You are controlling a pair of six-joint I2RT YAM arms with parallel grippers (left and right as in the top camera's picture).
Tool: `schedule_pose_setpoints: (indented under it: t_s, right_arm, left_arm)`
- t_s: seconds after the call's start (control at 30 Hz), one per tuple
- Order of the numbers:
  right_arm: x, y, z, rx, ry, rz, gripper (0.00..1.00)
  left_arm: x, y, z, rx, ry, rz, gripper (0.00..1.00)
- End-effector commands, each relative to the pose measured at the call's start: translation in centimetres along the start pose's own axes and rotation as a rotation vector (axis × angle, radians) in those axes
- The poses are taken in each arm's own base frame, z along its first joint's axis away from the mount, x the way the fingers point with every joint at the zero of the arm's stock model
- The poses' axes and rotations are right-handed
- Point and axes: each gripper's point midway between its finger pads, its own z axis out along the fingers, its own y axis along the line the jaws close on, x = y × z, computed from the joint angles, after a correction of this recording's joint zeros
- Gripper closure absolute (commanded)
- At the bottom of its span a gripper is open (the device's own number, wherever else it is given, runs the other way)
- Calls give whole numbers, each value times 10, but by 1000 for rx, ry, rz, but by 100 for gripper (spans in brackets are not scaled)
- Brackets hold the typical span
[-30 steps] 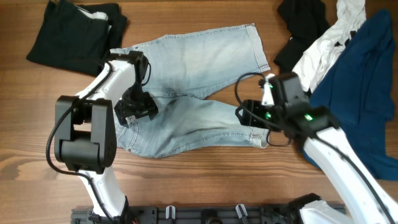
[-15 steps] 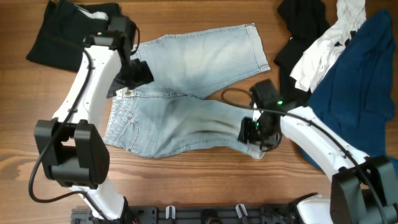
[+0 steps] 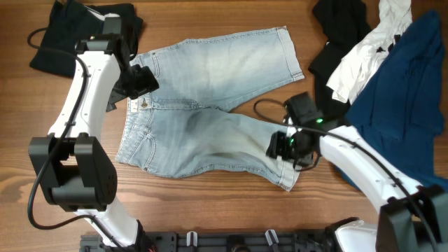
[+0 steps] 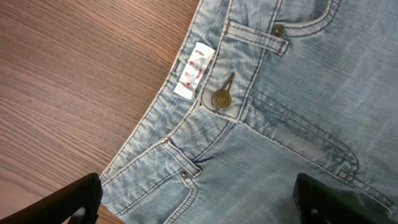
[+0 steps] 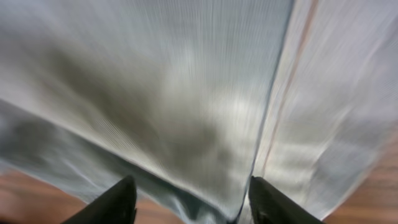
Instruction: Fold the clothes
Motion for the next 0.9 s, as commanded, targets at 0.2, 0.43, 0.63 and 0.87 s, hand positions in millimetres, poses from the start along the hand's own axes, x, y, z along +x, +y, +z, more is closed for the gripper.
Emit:
schedule_pose_setpoints:
  t_s: [0.2, 0.43, 0.63, 0.87]
  right_arm:
    - [-64, -67, -13, 143, -167, 94, 35]
    - [-81, -67, 3, 115, -185, 85, 36]
    - [-88, -64, 13, 93, -187, 69, 49]
    - [-90, -59, 33, 51, -151, 57, 60]
  left_arm:
    - [-9, 0, -6, 4, -41, -2, 1]
    - [-8, 0, -6, 4, -40, -3, 1]
    - [-9, 0, -5, 4, -41, -2, 0]
    - [-12, -1, -6, 11, -54, -5, 0]
